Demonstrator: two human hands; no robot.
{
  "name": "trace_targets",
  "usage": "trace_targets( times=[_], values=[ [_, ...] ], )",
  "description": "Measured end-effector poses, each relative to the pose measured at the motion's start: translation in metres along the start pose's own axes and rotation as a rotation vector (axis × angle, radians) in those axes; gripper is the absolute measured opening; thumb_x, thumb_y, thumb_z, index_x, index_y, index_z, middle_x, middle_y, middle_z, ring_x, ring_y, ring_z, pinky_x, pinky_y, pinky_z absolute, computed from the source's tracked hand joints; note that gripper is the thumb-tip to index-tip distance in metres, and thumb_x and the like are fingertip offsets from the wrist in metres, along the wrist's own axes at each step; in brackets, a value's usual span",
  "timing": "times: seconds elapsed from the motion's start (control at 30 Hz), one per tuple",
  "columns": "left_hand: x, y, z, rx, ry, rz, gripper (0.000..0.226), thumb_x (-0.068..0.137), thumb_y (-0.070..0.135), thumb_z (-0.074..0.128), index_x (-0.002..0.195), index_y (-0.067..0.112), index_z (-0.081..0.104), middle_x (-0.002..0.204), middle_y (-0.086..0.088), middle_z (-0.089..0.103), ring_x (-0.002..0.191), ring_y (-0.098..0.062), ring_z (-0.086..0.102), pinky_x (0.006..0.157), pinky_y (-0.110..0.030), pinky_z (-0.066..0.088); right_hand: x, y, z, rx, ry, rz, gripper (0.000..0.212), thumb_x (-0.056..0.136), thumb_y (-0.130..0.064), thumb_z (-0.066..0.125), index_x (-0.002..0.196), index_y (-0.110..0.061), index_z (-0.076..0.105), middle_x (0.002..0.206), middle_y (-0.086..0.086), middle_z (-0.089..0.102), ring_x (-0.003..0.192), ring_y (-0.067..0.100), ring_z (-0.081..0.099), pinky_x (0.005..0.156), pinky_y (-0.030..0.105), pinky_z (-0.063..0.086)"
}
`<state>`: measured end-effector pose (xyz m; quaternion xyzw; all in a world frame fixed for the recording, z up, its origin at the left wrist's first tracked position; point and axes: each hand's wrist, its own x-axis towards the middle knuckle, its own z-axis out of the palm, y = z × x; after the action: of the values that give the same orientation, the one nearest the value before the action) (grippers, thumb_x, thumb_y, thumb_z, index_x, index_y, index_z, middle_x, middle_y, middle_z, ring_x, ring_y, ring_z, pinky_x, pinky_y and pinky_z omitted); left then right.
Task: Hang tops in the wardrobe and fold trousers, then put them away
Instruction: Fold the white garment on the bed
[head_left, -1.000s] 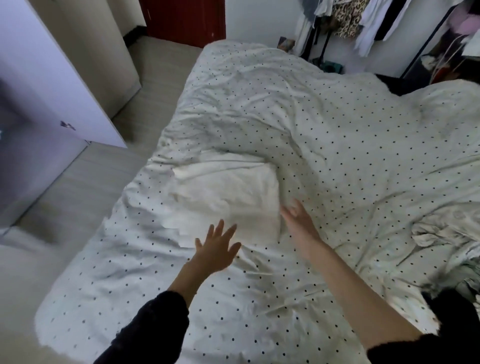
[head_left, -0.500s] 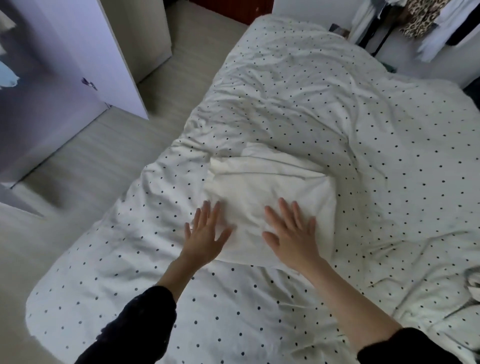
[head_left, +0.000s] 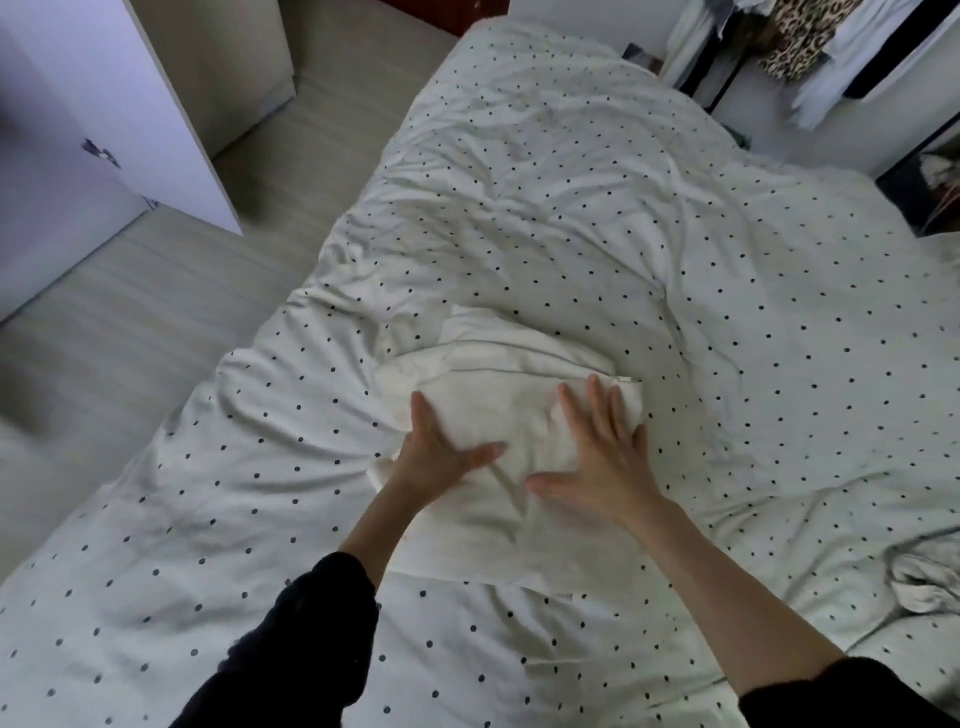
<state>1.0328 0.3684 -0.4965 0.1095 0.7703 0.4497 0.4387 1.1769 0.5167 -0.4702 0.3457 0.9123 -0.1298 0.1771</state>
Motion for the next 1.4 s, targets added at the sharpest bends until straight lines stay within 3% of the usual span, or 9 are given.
trace_targets(
  times=[0.23,0.37,0.5,0.57,0.67,0.8,0.93,1.17,1.4],
  values=[
    [-0.024,0.023,-0.003,-0.402,-0.108,0.089,0.056,0.062,0.015,0.087,0.112,0.021,0.063,0.105,-0.003,0.071,0.096,-0.022,0.068,0.076,-0.032,0.057,-0.022,0.002,-0.007,0.247,0.089,-0.123,0.117,0.060,-0.083,0.049,0.142,-0.039,-0.023,0.153,-0.005,-0.028,0.143,0.018,-0.023,0.116,0.055,0.005],
    [-0.022,0.012,-0.023,-0.545,-0.311,0.047,0.045,0.070,0.021,0.080,0.112,0.018,0.065,0.113,-0.012,0.068,0.102,-0.029,0.066,0.081,-0.038,0.056,-0.043,0.003,-0.012,0.209,0.271,-0.206,0.105,0.065,-0.083,0.046,0.146,-0.037,0.000,0.157,-0.007,-0.011,0.145,0.015,-0.014,0.115,0.049,0.001],
    [-0.020,-0.017,-0.026,0.460,0.202,0.035,0.081,0.083,0.036,0.068,0.148,0.020,0.022,0.142,-0.016,0.040,0.129,-0.036,0.042,0.104,-0.046,0.038,-0.040,-0.014,0.012,-0.091,-0.034,-0.225,0.107,0.068,-0.082,0.045,0.149,-0.035,-0.006,0.150,-0.005,-0.029,0.141,0.023,-0.026,0.114,0.057,-0.006],
    [-0.029,-0.029,-0.023,0.839,0.415,0.418,0.078,0.086,0.042,0.059,0.150,0.018,0.020,0.147,-0.021,0.034,0.131,-0.039,0.039,0.101,-0.051,0.039,-0.035,-0.014,0.021,-0.104,-0.037,-0.211,0.115,0.065,-0.082,0.050,0.147,-0.035,-0.015,0.149,-0.003,-0.034,0.138,0.024,-0.033,0.113,0.057,-0.010],
    [-0.040,-0.044,-0.013,1.241,0.255,0.832,0.093,0.070,0.072,0.053,0.144,0.016,0.038,0.145,-0.023,0.037,0.133,-0.043,0.036,0.100,-0.061,0.038,-0.039,-0.003,0.029,-0.145,-0.069,-0.246,0.128,0.058,-0.085,0.051,0.142,-0.032,-0.029,0.147,0.000,-0.042,0.135,0.025,-0.037,0.113,0.059,-0.009],
    [-0.036,-0.041,-0.015,1.461,0.053,0.780,0.136,0.021,0.082,0.070,0.137,0.014,0.047,0.141,-0.024,0.042,0.128,-0.042,0.043,0.093,-0.063,0.042,-0.043,0.002,0.045,-0.269,-0.042,-0.246,0.137,0.052,-0.087,0.052,0.135,-0.025,-0.037,0.143,0.003,-0.045,0.134,0.029,-0.038,0.109,0.065,-0.006],
    [-0.007,-0.031,-0.010,1.454,0.050,0.780,0.134,0.025,0.078,0.073,0.141,0.020,0.039,0.144,-0.024,0.037,0.131,-0.039,0.040,0.094,-0.061,0.042,-0.022,-0.002,0.060,-0.196,0.044,-0.136,0.133,0.056,-0.083,0.057,0.139,-0.025,-0.030,0.147,0.001,-0.037,0.137,0.026,-0.032,0.109,0.062,-0.008],
    [-0.001,-0.063,0.016,1.311,0.243,0.905,0.042,0.084,0.018,0.052,0.124,0.017,0.062,0.128,-0.022,0.056,0.112,-0.039,0.059,0.077,-0.044,0.056,-0.014,-0.015,0.085,-0.138,0.318,-0.134,0.093,0.060,-0.045,0.080,0.140,-0.018,0.044,0.152,0.003,0.032,0.140,0.028,0.029,0.104,0.062,0.029],
    [-0.050,-0.037,0.014,1.245,0.351,0.871,0.066,0.046,-0.007,0.085,0.108,0.011,0.072,0.107,-0.020,0.068,0.086,-0.036,0.070,0.053,-0.034,0.057,-0.047,-0.026,0.057,-0.009,0.481,-0.197,0.051,0.055,-0.012,0.083,0.103,-0.020,0.073,0.112,-0.003,0.069,0.102,0.022,0.066,0.081,0.048,0.052]
  ],
)
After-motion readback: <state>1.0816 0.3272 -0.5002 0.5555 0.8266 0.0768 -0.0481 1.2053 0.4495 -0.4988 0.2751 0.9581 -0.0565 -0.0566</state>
